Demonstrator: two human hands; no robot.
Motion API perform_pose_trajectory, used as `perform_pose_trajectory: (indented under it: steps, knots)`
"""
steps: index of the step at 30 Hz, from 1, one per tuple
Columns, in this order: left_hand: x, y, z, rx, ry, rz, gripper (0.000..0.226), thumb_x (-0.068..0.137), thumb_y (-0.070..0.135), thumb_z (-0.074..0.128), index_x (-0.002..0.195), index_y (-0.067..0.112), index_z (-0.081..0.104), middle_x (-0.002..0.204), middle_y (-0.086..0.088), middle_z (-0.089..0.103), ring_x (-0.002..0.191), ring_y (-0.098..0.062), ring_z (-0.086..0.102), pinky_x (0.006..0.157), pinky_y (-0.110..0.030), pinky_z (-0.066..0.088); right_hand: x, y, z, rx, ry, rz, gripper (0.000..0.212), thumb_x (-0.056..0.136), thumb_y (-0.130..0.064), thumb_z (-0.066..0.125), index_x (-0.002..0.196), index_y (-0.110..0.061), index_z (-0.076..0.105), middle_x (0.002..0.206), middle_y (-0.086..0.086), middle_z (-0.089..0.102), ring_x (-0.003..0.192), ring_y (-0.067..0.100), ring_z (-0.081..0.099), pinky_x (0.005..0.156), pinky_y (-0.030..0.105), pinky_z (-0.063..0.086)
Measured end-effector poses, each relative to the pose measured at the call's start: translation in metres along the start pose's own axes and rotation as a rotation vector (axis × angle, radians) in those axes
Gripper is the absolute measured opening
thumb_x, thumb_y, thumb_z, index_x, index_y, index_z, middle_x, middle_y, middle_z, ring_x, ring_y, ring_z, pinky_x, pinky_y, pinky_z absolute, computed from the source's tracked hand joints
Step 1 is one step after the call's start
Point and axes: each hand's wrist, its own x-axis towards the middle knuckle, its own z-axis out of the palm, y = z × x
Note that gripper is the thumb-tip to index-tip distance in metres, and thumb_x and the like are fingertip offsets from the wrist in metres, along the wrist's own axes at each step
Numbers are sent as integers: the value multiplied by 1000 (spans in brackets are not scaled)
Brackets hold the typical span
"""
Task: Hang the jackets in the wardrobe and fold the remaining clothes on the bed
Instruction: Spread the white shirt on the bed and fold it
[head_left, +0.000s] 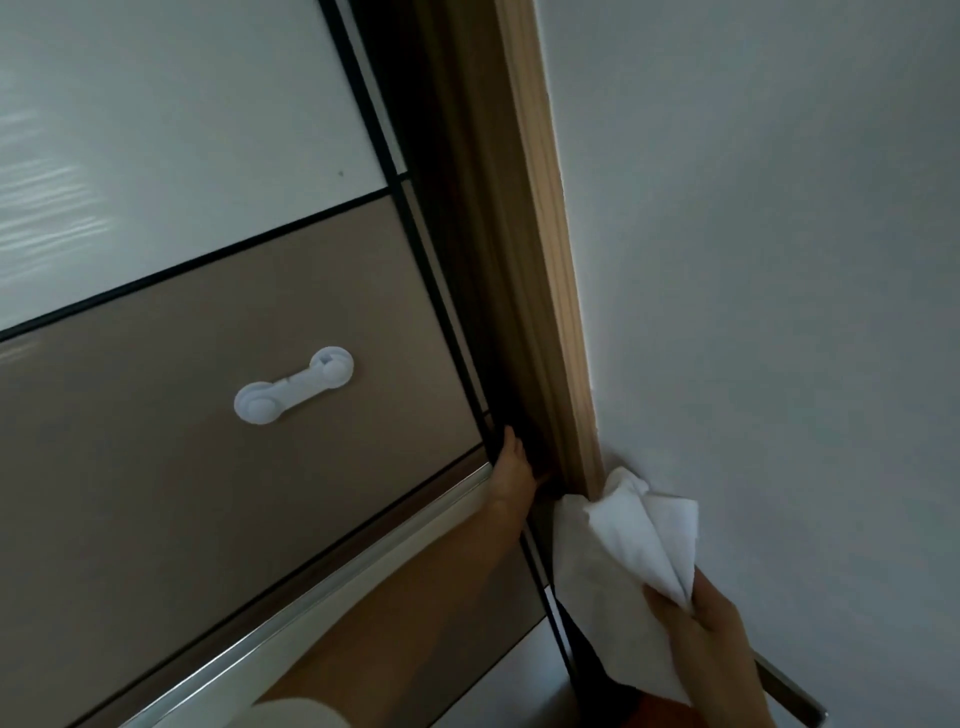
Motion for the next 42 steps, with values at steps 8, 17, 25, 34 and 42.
perform_pose_trajectory:
  steps: [8,17,25,34,42]
  knots:
    - [-28,6,22,-94,60,49,55,107,40,36,154,16,23,148,-11,45,138,-29,41,117,-48,25,-20,-18,3,-75,23,-4,39,91,-2,64,130,0,60,119,20,66,113,33,60,92,39,45]
    - [-110,23,90,-50,51,34,44,106,39,37,140,13,49,133,-9,55,128,-29,49,115,-52,25,-76,-42,49,-44,-33,-161,24,95,0,56,109,-18,62,90,-13,65,83,2,58,63,18,41]
    - [-198,49,171,-77,3,57,44,105,40,39,142,18,48,135,-10,55,128,-31,49,116,-54,23,-119,-45,114,-39,-101,-212,26,95,-6,58,115,-22,61,96,-9,66,93,18,61,76,32,45]
    - [-293,62,228,-37,-12,-70,60,106,33,41,155,9,16,160,-13,21,146,-38,22,120,-52,11,-179,-34,187,-9,-271,-175,29,94,-8,61,122,-15,64,102,-4,70,94,20,64,76,33,49]
    - [-356,94,311,-99,-102,-136,45,101,29,53,142,14,48,147,-14,46,138,-39,38,120,-57,13,-210,-33,244,1,-366,-158,25,93,-7,63,117,-13,64,98,-1,68,95,25,62,86,38,48]
